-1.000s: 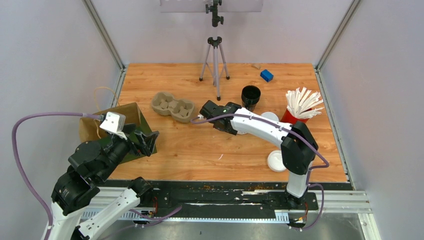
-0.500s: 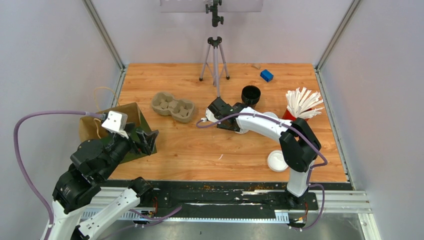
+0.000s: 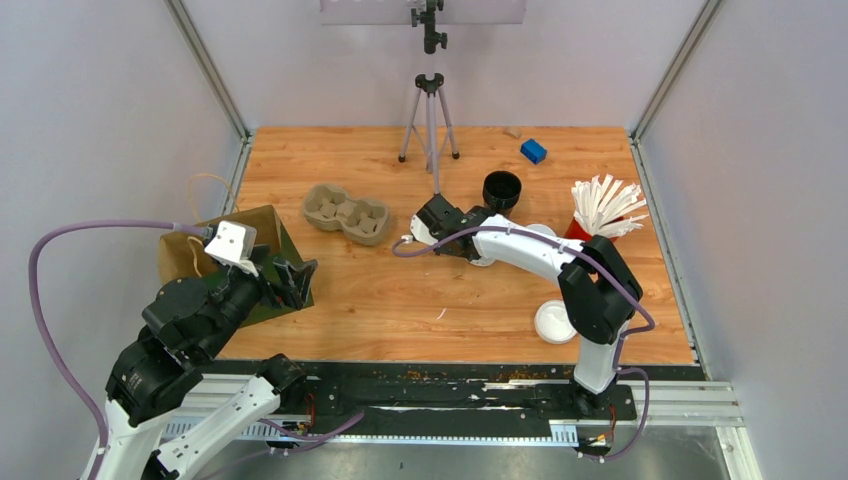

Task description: Pack the takeout coffee

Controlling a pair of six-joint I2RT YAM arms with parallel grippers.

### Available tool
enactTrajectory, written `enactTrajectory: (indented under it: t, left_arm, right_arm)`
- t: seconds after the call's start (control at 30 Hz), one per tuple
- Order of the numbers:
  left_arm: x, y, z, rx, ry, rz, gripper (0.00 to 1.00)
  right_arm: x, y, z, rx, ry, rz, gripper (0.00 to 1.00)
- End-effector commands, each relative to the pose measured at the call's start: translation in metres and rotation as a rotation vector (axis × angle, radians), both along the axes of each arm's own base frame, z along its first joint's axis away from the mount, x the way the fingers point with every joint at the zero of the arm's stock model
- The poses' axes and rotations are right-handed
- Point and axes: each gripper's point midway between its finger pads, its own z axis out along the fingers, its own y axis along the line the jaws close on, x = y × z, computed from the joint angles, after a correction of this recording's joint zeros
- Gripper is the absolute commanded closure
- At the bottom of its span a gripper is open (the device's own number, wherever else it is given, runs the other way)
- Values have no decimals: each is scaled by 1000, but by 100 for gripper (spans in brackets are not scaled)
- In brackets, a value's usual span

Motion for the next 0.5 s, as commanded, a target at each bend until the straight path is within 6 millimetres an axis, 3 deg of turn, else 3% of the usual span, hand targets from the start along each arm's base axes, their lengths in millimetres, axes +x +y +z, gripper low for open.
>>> enactTrajectory:
  t: [0.0, 0.23, 0.47]
  left_arm:
    - [1, 4, 8, 3, -19, 14, 0]
    - [-1, 5, 10, -2, -25, 16, 0]
    - [-2, 4, 10, -16, -24, 14, 0]
  right_arm:
    - [1, 3, 7, 49, -18, -17, 72]
    - [-3, 11, 26, 149, -22, -49, 74]
    - [-21, 34, 53, 398, 32, -105, 76]
